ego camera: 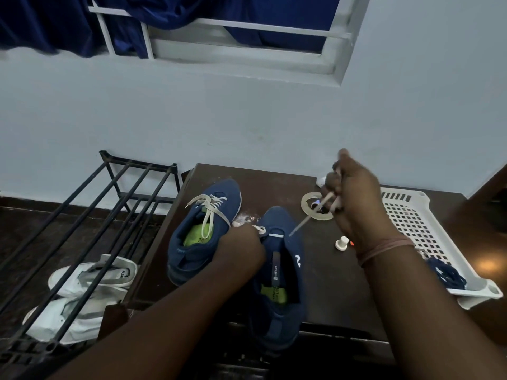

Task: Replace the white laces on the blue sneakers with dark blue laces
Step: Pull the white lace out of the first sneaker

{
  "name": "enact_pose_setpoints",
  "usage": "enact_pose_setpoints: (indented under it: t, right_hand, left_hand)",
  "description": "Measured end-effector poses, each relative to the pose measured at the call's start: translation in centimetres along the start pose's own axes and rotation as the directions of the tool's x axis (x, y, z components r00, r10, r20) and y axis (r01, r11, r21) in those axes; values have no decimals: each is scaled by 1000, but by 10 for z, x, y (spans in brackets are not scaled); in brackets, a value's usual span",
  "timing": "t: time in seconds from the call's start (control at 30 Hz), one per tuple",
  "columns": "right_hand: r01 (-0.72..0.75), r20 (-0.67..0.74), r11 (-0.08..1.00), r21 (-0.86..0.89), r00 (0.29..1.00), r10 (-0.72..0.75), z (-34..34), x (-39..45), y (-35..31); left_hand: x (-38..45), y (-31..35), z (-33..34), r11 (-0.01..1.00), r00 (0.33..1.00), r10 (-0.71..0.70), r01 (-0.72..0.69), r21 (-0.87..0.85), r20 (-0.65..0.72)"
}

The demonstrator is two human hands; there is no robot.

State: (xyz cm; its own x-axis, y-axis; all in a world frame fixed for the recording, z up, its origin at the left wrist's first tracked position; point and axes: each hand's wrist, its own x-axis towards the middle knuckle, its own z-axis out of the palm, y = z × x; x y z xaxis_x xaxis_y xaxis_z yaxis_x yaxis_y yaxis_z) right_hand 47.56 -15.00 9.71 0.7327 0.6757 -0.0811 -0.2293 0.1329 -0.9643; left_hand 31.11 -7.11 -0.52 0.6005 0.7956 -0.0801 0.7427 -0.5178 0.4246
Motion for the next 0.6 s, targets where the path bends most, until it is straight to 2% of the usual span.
enact_pose_setpoints:
  t: [0.03,0.07,0.1,0.13,0.17,0.2,0.27,0.3,0.33,0.37,0.4,0.43,0.47,0.5,0.53,0.57,0.6]
  right_hand:
    - [24,-26,950,-312,999,-34,-4,2,8]
    - [55,21,788,-614,998,-54,-5,-1,15]
    - [80,99,553,-829,995,6,-6,-4,25]
    - [110,158,329,-938,980,121,-7,-6,37]
    - [127,161,163,-978,964,214,-7,-7,47]
    - [149,158,52,-987,950,271,-7,-7,56]
    - [220,179,-128,-967,946,270,-7,-6,65]
    - [302,236,-238,-923,933,270,-6,-6,67]
    - [368,284,-288,-884,912,295,-3,-6,65]
    - [407,322,-265,-874,894,312,-1,-2,63]
    - [385,346,-114,-916,900,264,0,0,60]
    - [261,288,152,-953,937,199,2,4,54]
    - [119,211,486,-866,968,138,5,6,47]
    - [67,170,745,-663,984,63,6,9,39]
    - [20,145,928,-372,989,37,6,10,30]
    - [-43,152,999,-19,987,46,7,6,20]
    - [-103,168,961,257,984,61,7,5,13]
  left_hand:
    - [0,1,-1,1000,1000,0,0,-17,15]
    - [0,1,-1,999,999,5,-4,-40,33]
    - [0,2,-1,998,999,13,-10,-62,47]
    - [0,2,-1,997,998,20,-15,-77,53]
    - [-1,2,-2,996,998,24,-19,-82,54]
    - [-1,2,-2,997,998,27,-22,-80,51]
    - [-1,3,-3,997,998,28,-25,-70,48]
    - [-1,3,-3,998,998,26,-23,-63,49]
    - [-1,2,-3,998,998,21,-19,-55,53]
    - [0,2,-3,999,998,14,-11,-46,59]
    - [1,1,-3,999,998,2,0,-36,64]
    - [2,1,-3,999,998,-12,14,-30,67]
    - [2,0,-3,999,997,-24,26,-28,72]
    - [3,-1,-3,999,997,-30,32,-31,77]
    - [3,-1,-3,999,996,-32,35,-35,82]
    - [4,-1,-3,999,996,-32,36,-41,89]
    - [4,-1,-3,998,995,-33,38,-48,97]
